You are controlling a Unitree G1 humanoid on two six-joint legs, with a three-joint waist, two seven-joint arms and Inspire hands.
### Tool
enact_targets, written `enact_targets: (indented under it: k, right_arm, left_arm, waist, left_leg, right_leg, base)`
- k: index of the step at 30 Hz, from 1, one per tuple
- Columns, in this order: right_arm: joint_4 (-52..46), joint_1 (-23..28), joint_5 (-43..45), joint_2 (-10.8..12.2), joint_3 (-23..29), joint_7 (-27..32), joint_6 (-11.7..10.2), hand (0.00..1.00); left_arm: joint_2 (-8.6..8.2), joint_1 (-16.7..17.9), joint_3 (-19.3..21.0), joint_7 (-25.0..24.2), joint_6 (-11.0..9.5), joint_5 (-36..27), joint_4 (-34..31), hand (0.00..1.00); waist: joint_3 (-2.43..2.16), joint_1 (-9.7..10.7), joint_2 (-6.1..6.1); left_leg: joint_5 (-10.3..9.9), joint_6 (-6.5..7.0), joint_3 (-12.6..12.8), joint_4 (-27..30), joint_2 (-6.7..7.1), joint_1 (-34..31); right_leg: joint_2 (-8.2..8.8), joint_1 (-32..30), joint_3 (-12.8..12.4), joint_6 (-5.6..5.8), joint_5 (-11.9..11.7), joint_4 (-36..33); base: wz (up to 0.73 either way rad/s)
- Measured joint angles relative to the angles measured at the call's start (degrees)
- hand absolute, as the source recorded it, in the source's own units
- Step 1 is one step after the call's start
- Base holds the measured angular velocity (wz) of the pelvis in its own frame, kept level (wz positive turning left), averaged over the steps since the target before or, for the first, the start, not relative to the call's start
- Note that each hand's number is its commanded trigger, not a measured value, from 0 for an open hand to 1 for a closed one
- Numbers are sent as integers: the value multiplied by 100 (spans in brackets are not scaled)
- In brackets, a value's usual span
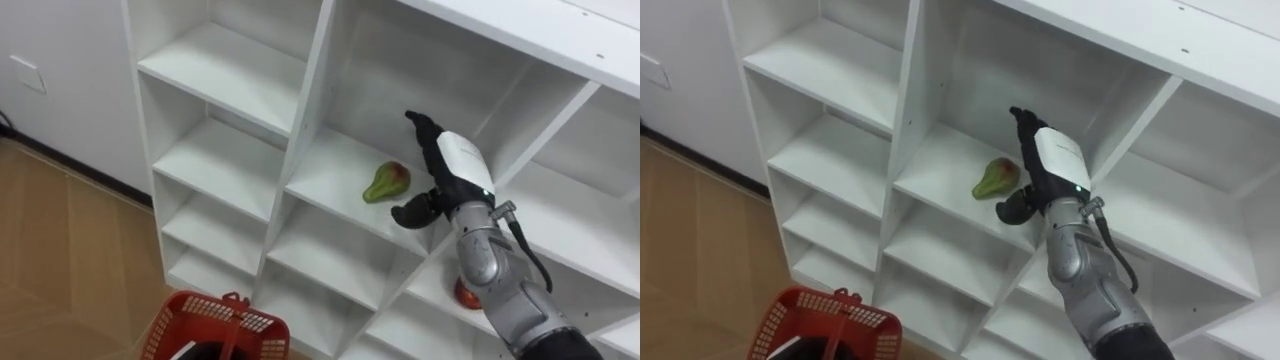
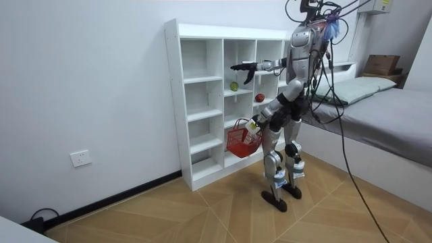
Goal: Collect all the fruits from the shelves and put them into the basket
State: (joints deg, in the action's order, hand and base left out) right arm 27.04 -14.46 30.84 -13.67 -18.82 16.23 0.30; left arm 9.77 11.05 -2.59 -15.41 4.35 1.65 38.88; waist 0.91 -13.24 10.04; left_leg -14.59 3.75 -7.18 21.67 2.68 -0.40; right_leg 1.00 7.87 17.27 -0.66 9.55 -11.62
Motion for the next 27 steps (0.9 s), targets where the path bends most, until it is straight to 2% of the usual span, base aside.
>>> enact_targets:
  k: [6,7,10,11,14,16,21,25,27]
  right_arm:
    - [0,-39,-174,-24,51,-1,-119,0]
    - [78,-128,-133,-27,163,-1,-220,0]
    - [572,-623,-124,-182,235,43,-395,0]
    - [681,-748,-110,-215,246,54,-397,0]
    - [1237,-1313,-86,-378,389,229,-403,0]
    - [1572,-1588,-78,-484,391,311,-395,0]
    - [1775,-1751,-110,-498,373,327,-398,0]
    - [2151,-1925,-134,-494,374,289,-393,0]
    - [2401,-2060,-234,-494,371,231,-392,0]
  left_arm:
    - [39,116,10,12,-106,-233,-88,100]
    - [32,106,7,12,-118,-240,-127,100]
    - [33,98,-76,-1,-181,-346,-241,100]
    - [32,98,-90,-1,-202,-406,-241,100]
    - [45,97,-161,-1,-259,-672,-215,100]
    - [135,99,-285,5,-277,-881,-197,100]
    - [211,70,-467,30,-308,-902,-213,100]
    - [235,64,-594,127,-340,-1113,-232,100]
    - [242,45,-659,147,-351,-1114,-246,100]
  waist:
    - [8,18,-12]
    - [38,43,-54]
    - [61,40,-106]
    - [53,40,-93]
    - [89,15,-164]
    - [85,-2,-161]
    - [88,-24,-175]
    - [132,-104,-240]
    - [131,-126,-238]
  left_leg:
    - [-1,1,-27,46,7,-128]
    - [-6,3,-46,131,10,-242]
    - [40,14,-75,211,32,-571]
    - [64,18,-82,211,41,-618]
    - [144,41,-124,202,100,-756]
    - [148,46,-156,200,110,-812]
    - [147,46,-167,188,109,-899]
    - [147,47,-166,185,113,-948]
    - [148,48,-168,189,116,-994]
  right_leg:
    - [0,-95,13,3,2,-5]
    - [-1,-155,34,2,2,-12]
    - [30,-459,130,-15,-9,-67]
    - [50,-520,160,-15,-9,-106]
    - [98,-667,243,-16,-10,-143]
    - [101,-729,290,-15,-10,-178]
    - [102,-834,327,-14,-10,-197]
    - [135,-883,331,-12,-9,-202]
    - [142,-929,343,-10,-7,-208]
  base:
    - [2]
    - [9]
    - [8]
    - [11]
    - [10]
    - [6]
    - [0]
    - [0]
    - [-2]
